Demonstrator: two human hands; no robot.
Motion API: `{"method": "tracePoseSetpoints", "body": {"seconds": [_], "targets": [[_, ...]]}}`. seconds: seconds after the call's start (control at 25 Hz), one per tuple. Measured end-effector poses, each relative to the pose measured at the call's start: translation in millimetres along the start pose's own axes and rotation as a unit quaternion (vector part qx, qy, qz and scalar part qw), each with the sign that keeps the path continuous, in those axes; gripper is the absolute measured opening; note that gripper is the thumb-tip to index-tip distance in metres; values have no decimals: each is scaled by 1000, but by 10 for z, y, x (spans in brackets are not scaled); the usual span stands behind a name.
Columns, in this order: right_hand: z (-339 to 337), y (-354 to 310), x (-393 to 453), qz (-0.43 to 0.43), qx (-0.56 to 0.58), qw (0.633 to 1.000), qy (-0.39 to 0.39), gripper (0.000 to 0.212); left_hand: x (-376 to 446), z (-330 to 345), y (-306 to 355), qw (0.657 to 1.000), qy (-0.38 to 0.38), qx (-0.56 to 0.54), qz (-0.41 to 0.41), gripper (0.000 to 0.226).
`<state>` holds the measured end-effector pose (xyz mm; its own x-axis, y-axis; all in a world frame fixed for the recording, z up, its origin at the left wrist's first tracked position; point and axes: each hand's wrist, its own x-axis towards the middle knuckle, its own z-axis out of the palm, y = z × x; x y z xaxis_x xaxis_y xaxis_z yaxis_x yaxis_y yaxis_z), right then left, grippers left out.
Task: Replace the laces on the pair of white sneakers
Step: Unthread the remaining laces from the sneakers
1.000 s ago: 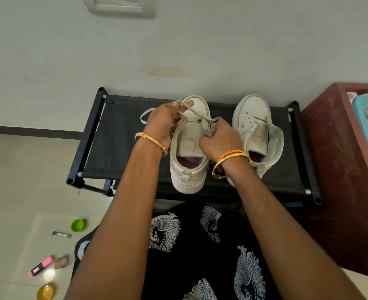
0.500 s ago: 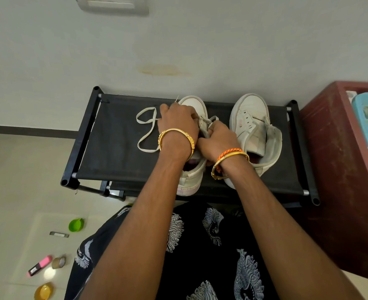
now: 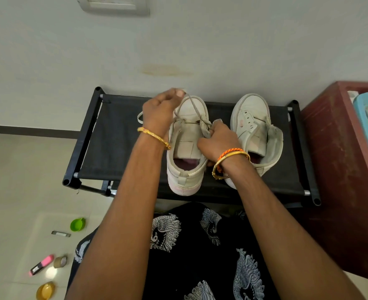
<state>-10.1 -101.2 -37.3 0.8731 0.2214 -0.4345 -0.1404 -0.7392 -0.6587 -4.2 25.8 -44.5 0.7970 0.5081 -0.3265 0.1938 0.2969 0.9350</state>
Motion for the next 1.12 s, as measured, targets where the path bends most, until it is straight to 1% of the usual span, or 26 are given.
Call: {"method": "tracePoseSetpoints", "body": {"seconds": [0.04,0.12,0.2,0.24,0.28,0.32,0.36,0.4,0.44,0.48,0.52,0.56,0.68,0.72,0.88,0.92,1.0,1.04,1.12], "targets": [[2,-1,1,2,0,1000,-1,19,-11,-17,30,999,-5,-39,-14,19],[6,-6,5,4,1,1000,0,18,-10,-46,80,993,-37,-108,-38,8],[8,-6,4,5,3,1000,3,16,6,-44,95,983,-46,-171,-57,17],[8,-6,2,5,3,1000,4,15,18,-19,85,987,-37,-146,-48,19],[9,-4,-1,4,3,1000,5,15,26,7,56,998,-25,-51,-14,18],[9,-4,-3,2,3,1000,7,15,27,27,4,993,-21,104,41,12],[10,-6,-6,-1,4,1000,8,16,15,44,-68,958,-38,271,92,6],[12,-7,-8,-4,5,1000,9,17,-1,62,-144,900,-61,412,125,12],[16,-6,-6,-6,6,1000,10,18,-15,84,-197,844,-82,513,131,20],[20,-4,-2,-8,9,1000,11,19,-34,120,-212,804,-84,576,125,24],[24,0,1,-8,10,1000,12,20,-45,157,-197,781,-75,608,124,26],[27,4,8,-8,12,1000,12,20,-42,182,-172,776,-61,617,119,26],[38,12,25,-10,15,1000,8,22,-11,216,-151,784,-29,611,101,24],[40,15,27,-10,16,1000,8,22,0,212,-174,792,-24,602,100,23],[46,24,17,-18,10,1000,15,21,117,119,-246,848,-29,523,87,17],[48,26,13,-20,9,1000,19,21,140,88,-249,871,-32,482,87,15],[52,31,15,-19,11,999,25,20,128,56,-219,930,-40,356,82,11],[52,33,19,-17,12,999,27,20,98,57,-193,953,-43,289,73,10],[55,32,23,-14,10,999,27,20,20,66,-104,984,-45,165,44,11]]}}
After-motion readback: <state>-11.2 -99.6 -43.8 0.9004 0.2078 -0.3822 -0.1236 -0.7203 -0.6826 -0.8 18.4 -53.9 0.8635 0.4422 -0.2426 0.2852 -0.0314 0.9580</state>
